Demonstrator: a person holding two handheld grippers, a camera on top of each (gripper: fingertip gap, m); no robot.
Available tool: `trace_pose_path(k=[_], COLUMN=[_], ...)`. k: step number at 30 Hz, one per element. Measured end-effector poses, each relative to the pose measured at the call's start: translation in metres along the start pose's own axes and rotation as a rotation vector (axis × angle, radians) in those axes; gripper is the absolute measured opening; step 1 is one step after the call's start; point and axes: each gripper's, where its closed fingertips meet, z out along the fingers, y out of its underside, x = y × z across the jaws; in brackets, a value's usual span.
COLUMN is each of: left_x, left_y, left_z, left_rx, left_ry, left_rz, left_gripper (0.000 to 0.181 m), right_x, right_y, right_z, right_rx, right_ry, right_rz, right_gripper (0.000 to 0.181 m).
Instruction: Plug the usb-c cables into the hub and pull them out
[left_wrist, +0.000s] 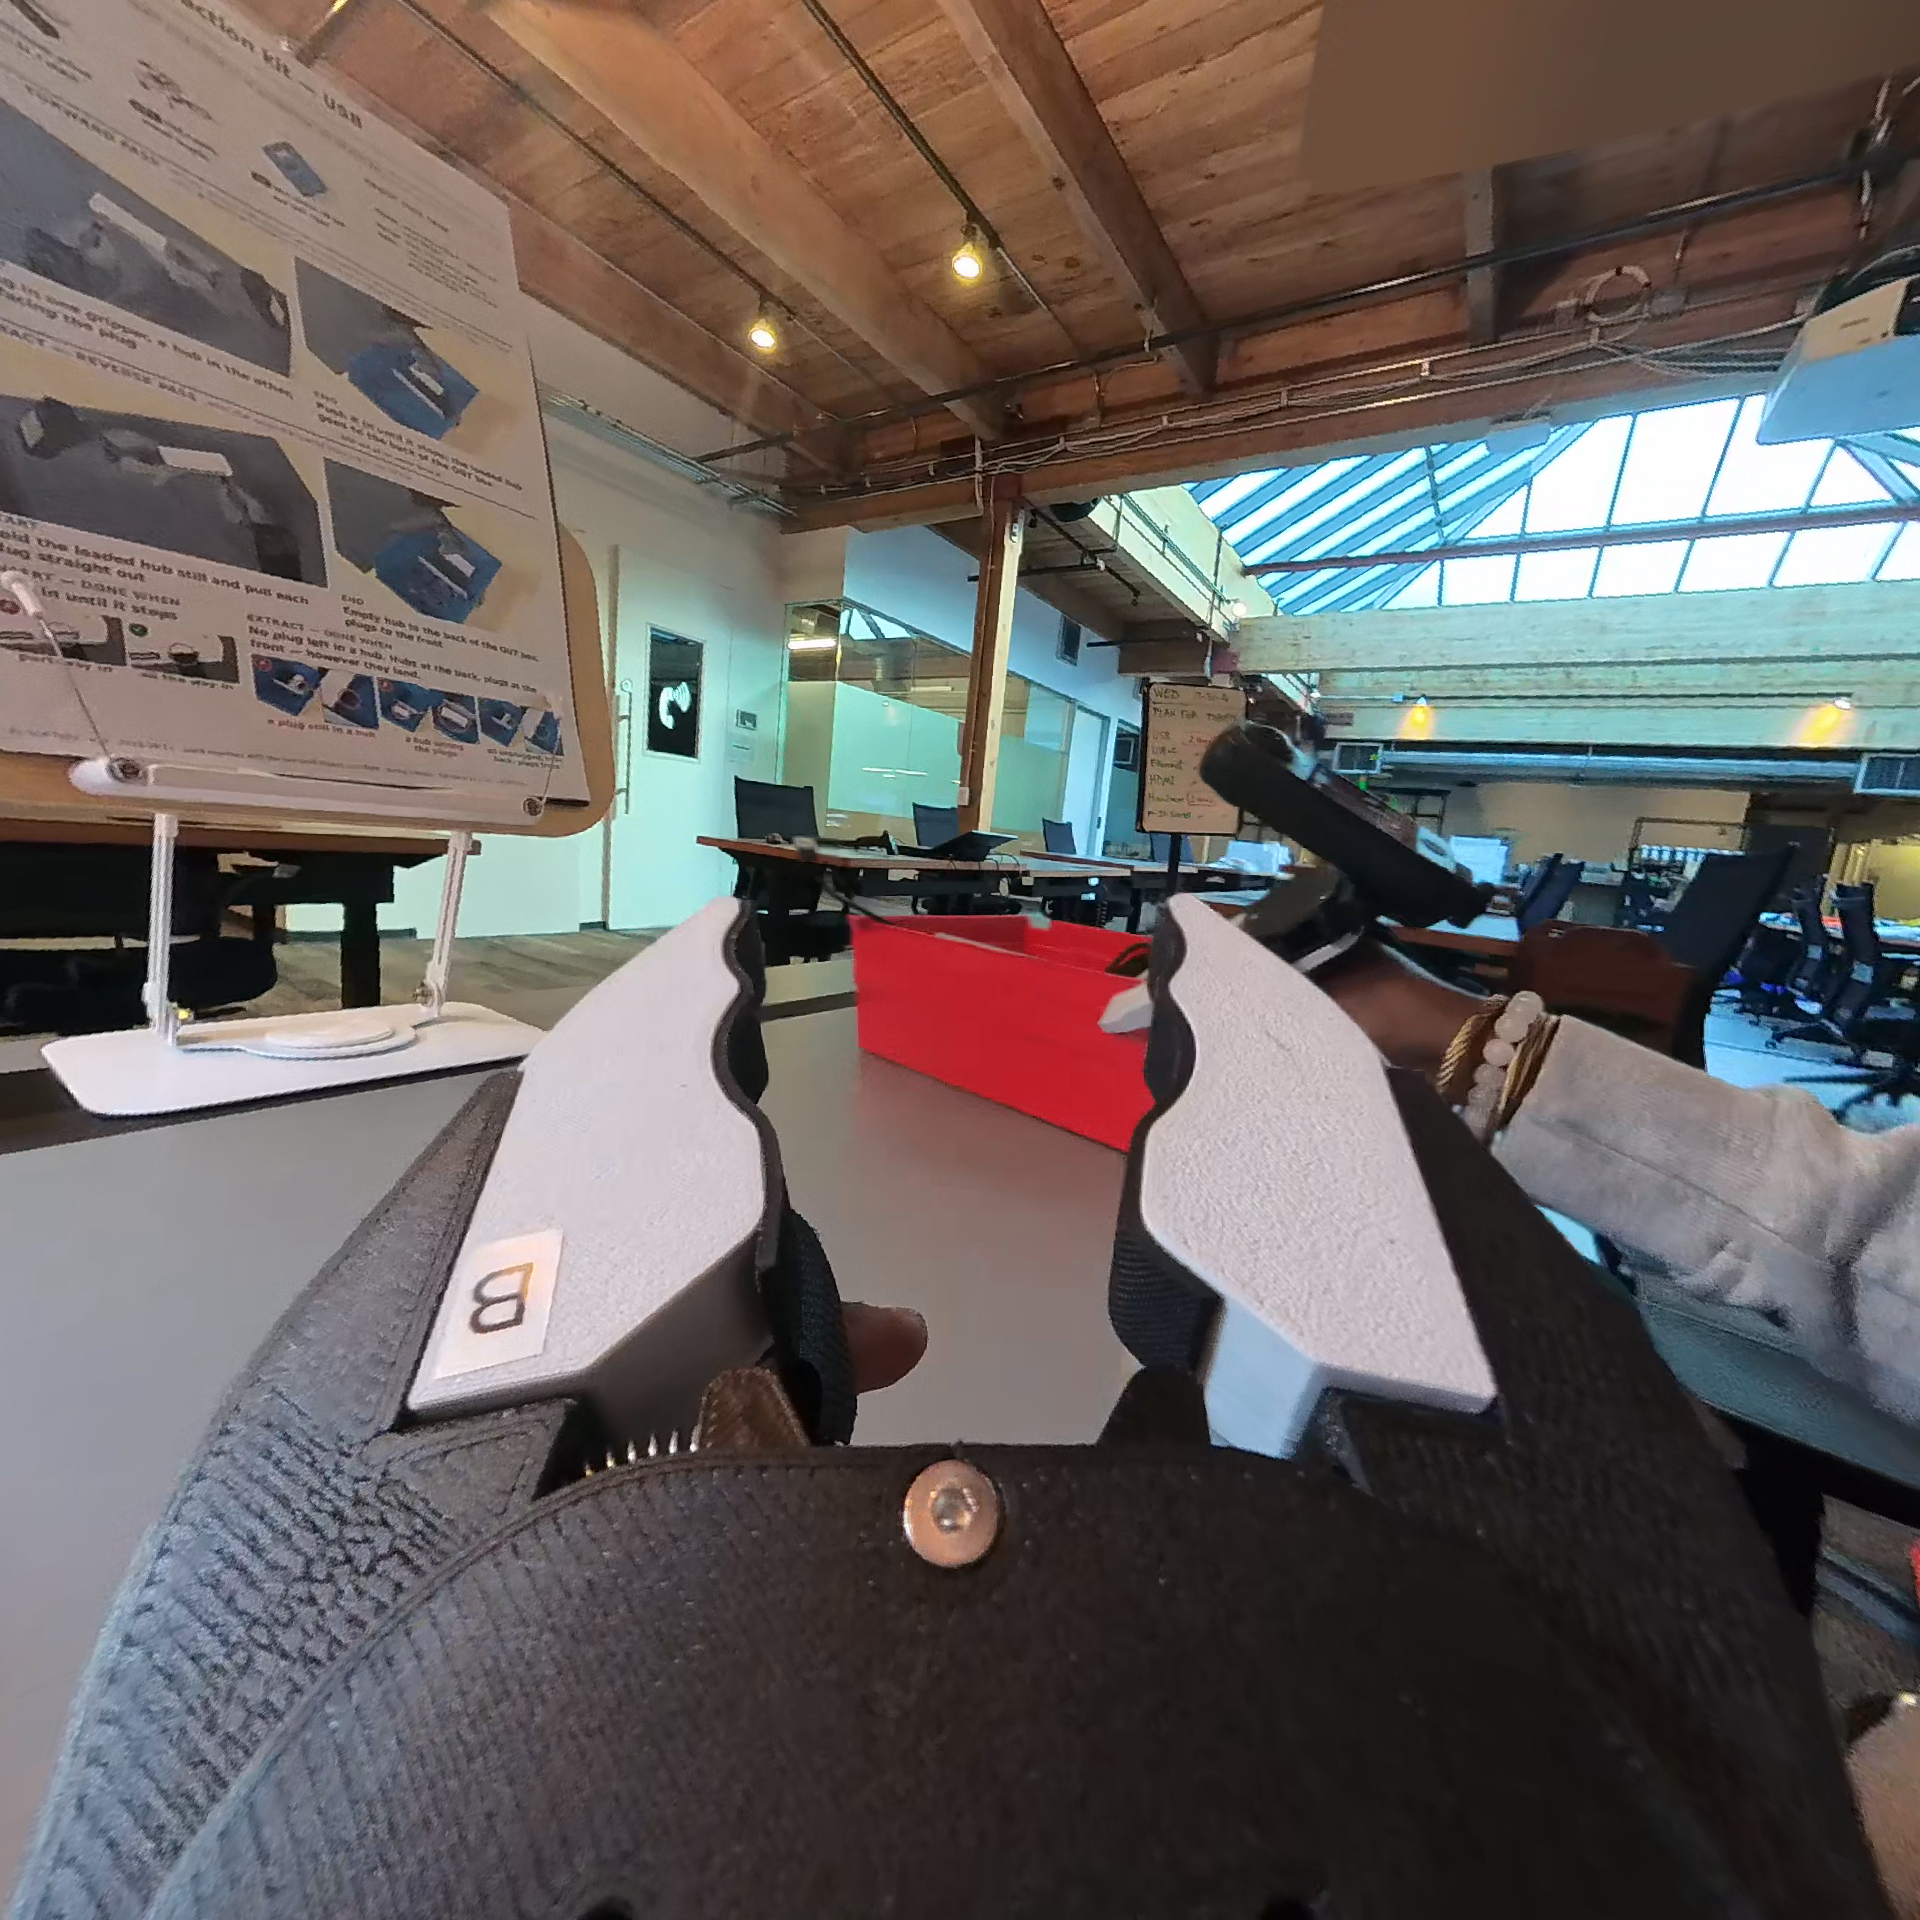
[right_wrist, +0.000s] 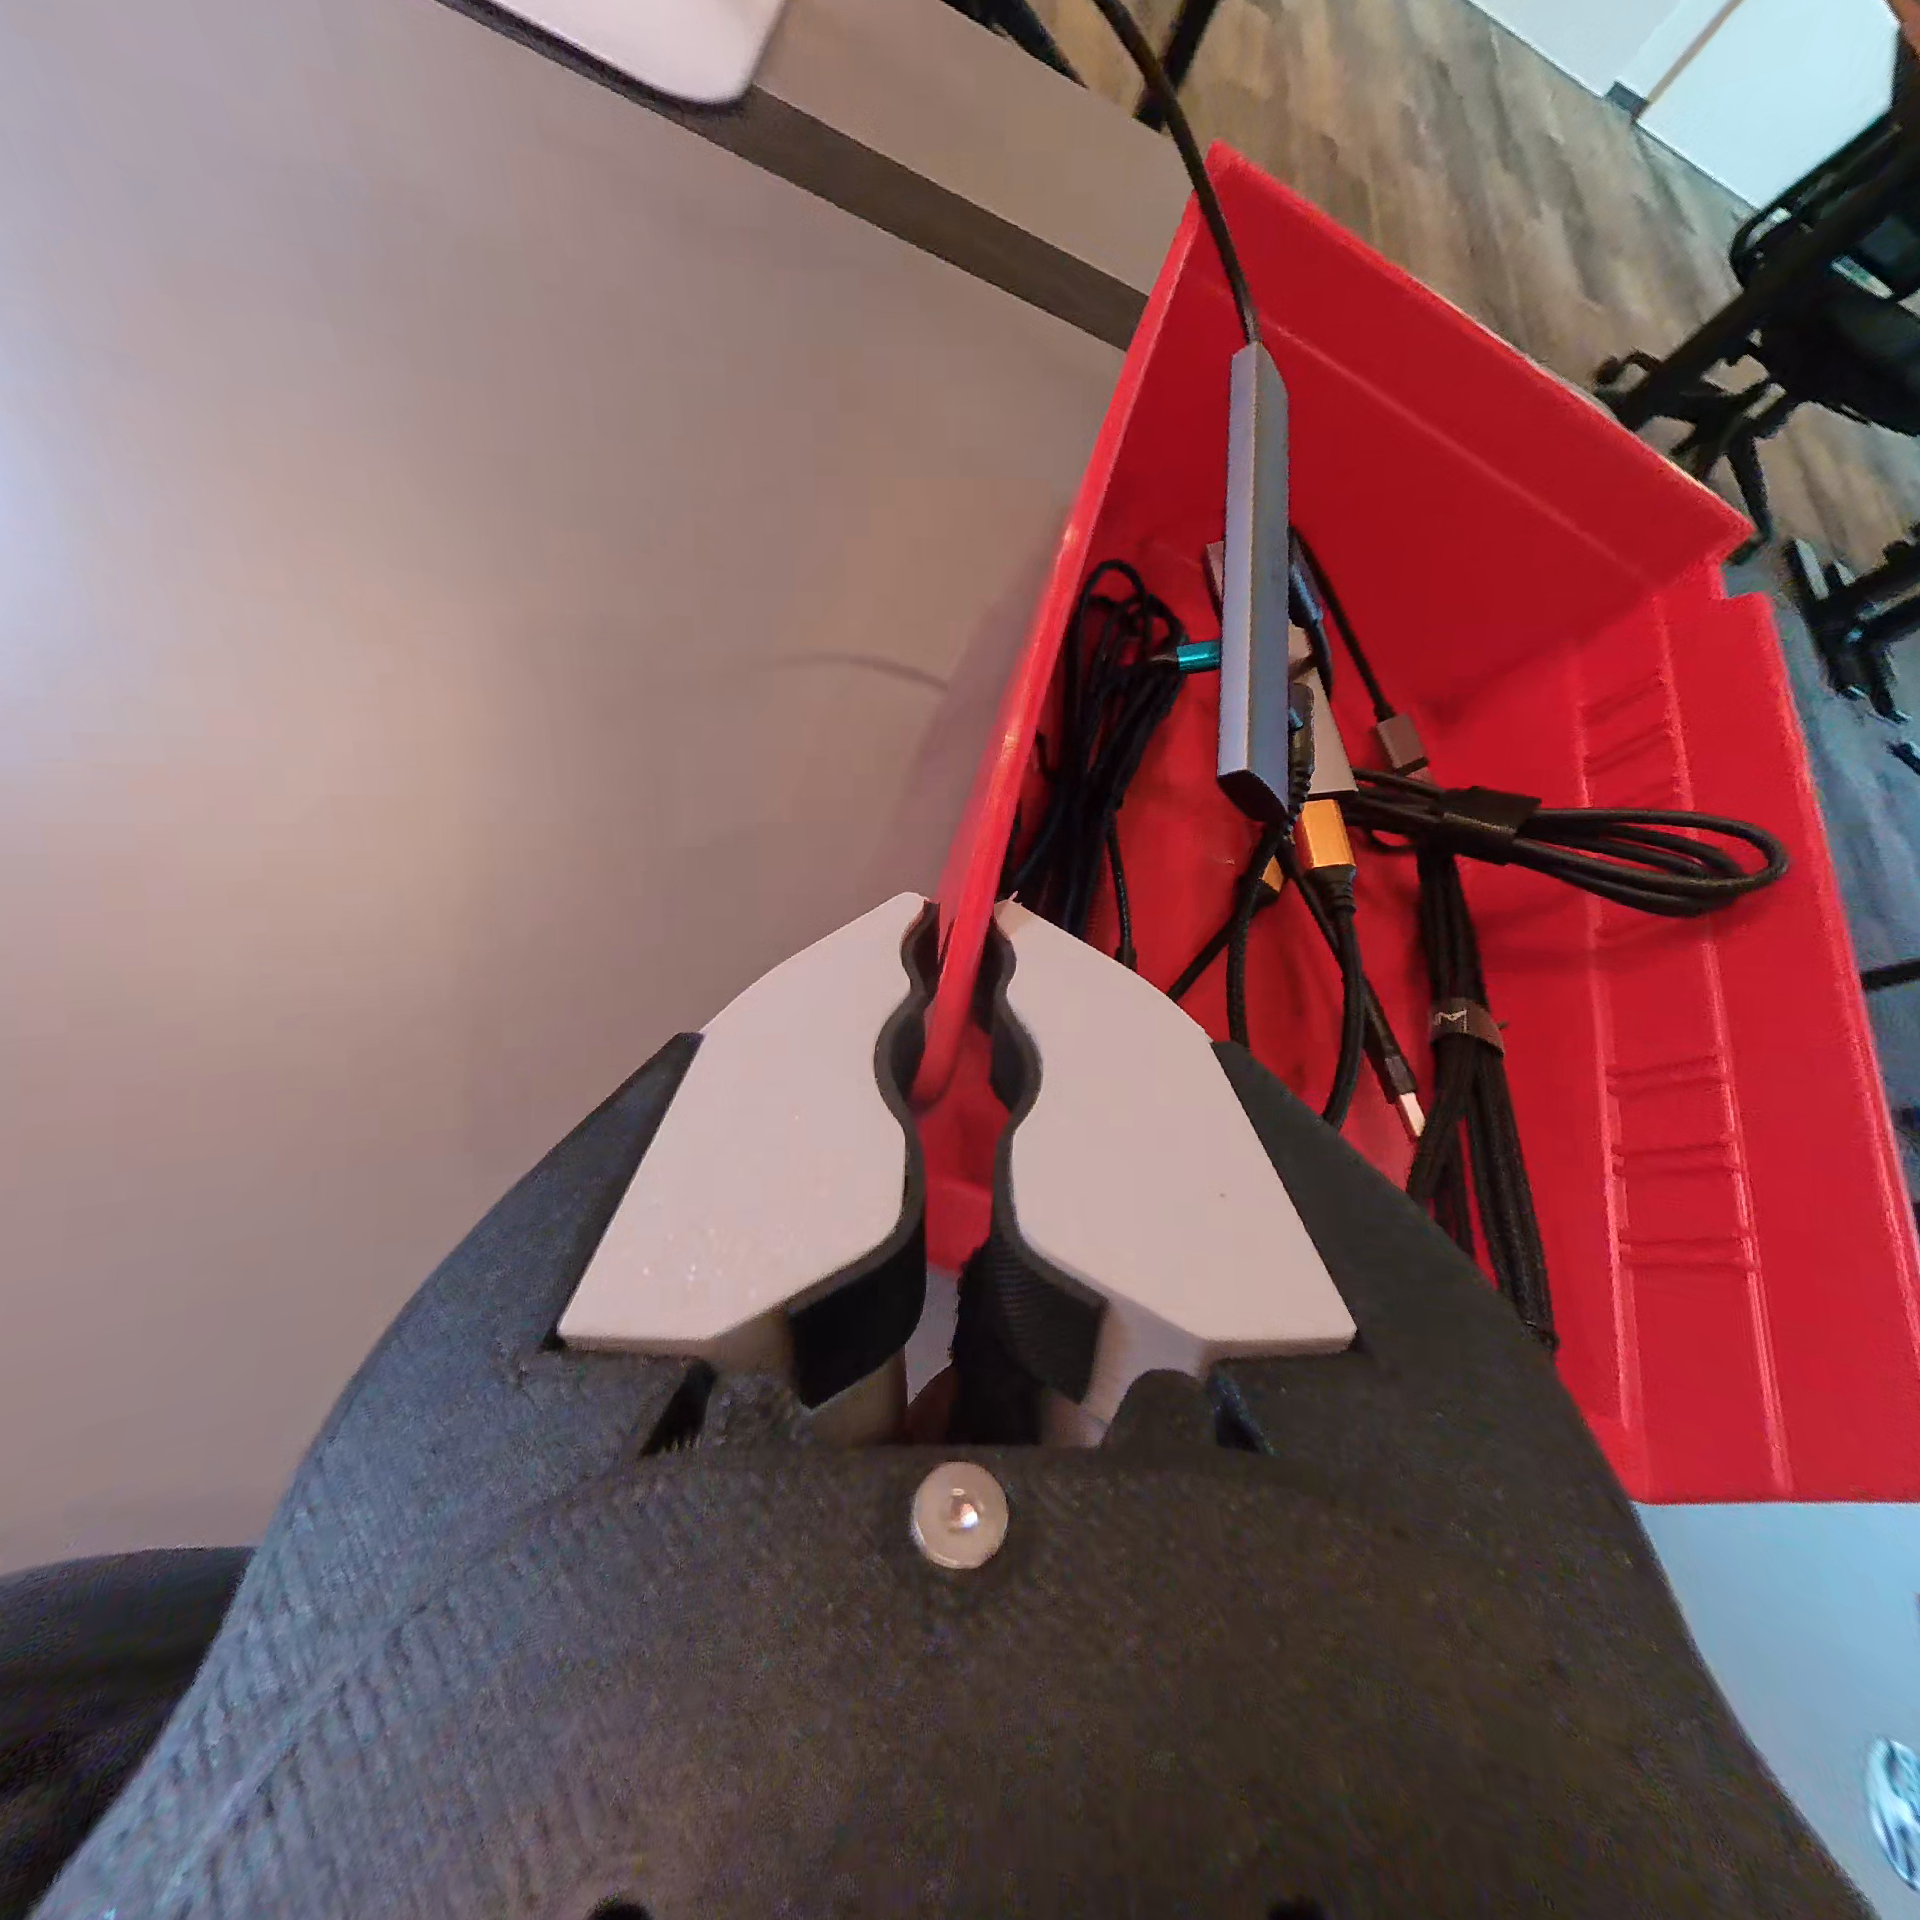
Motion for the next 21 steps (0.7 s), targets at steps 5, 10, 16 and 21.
trace_pose_path(k=[5,10,16,21], left_x=[0.011,0.007,0.005,-0.005], left_y=[-0.002,-0.012,-0.027,-0.045], left_z=[-0.003,-0.020,-0.039,-0.054], left_rx=[-0.039,0.010,0.043,0.062], left_ry=[0.042,-0.014,-0.037,-0.106], left_rz=[-0.024,0.023,0.054,0.113], left_gripper=[0.070,0.061,0.054,0.052], right_x=[-0.067,-0.139,-0.216,-0.279], right_y=[-0.028,-0.057,-0.088,-0.114], right_z=[-0.002,-0.007,-0.015,-0.020], right_rx=[0.040,0.084,0.127,0.166], right_ry=[-0.124,-0.301,-0.471,-0.605], right_rz=[-0.024,-0.029,-0.073,-0.056], right_gripper=[0.011,0.018,0.022,0.026])
